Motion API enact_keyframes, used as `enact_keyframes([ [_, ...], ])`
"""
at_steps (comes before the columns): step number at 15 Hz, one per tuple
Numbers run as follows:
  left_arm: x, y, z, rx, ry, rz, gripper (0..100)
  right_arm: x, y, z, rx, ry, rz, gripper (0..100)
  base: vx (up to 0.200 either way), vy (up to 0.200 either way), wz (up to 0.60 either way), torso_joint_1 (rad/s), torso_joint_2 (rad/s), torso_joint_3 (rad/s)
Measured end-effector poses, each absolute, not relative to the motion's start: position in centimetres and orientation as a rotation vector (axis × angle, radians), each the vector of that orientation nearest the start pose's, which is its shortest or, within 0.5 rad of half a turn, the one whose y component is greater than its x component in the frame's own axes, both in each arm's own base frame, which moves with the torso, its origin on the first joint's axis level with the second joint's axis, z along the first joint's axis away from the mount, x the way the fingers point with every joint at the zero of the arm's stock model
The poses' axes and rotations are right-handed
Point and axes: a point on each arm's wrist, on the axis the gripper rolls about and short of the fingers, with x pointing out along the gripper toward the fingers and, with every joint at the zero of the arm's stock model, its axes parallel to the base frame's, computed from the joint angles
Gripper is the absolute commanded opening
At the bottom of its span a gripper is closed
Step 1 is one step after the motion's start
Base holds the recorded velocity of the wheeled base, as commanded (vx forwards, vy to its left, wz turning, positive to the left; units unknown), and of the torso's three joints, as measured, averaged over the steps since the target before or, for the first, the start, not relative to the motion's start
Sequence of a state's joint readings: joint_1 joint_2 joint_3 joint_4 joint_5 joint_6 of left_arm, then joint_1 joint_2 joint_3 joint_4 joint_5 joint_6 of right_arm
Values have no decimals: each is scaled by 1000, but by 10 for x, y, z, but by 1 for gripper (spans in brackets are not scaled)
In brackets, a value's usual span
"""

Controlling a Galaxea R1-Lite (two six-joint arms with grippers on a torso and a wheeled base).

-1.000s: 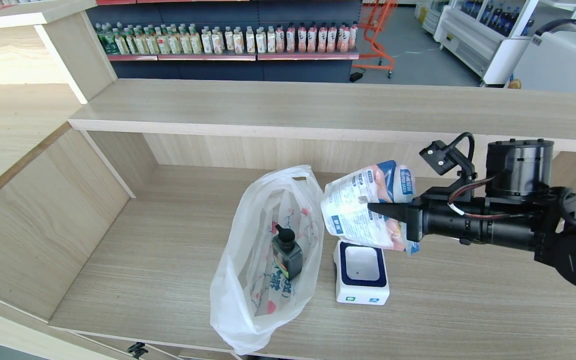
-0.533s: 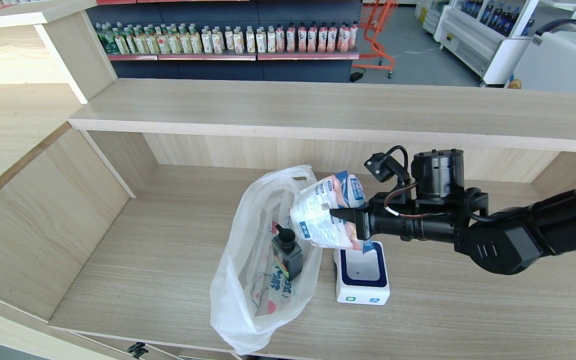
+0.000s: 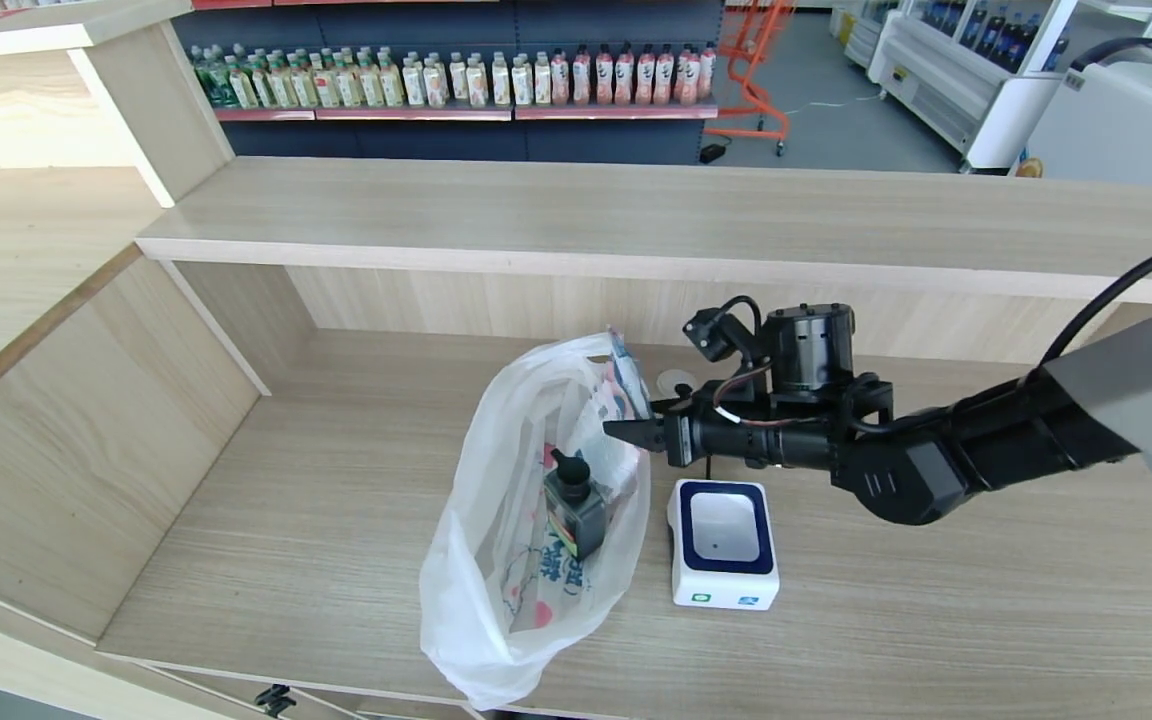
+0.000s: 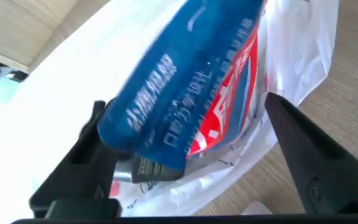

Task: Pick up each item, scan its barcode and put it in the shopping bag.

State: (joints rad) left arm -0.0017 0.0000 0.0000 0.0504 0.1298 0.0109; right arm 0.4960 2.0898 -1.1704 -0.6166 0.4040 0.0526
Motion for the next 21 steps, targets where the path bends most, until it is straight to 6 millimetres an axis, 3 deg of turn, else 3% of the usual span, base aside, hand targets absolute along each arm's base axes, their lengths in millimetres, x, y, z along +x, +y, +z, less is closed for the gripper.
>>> enact_keyframes([
  [2,-23,3,70,14,51,128,100,359,214,153,114,312,901,100,0,0,0,0,0,0],
  [5,-23,3,70,14,51,128,100,349,212,170,131,288,908,100,0,0,0,0,0,0],
  [9,-23,3,70,14,51,128,100,299,169,186,135,314,869,100,0,0,0,0,0,0],
  [12,-23,3,70,14,51,128,100,245,108,205,85,260,725,100,0,0,0,0,0,0],
  [15,-23,3,70,14,51,128,100,177,51,199,44,241,467,100,0,0,0,0,0,0],
  [18,-23,3,70,14,51,128,100,99,22,174,26,214,341,100,0,0,0,0,0,0],
  [21,-23,3,70,14,51,128,100,33,7,135,7,172,237,100,0,0,0,0,0,0],
])
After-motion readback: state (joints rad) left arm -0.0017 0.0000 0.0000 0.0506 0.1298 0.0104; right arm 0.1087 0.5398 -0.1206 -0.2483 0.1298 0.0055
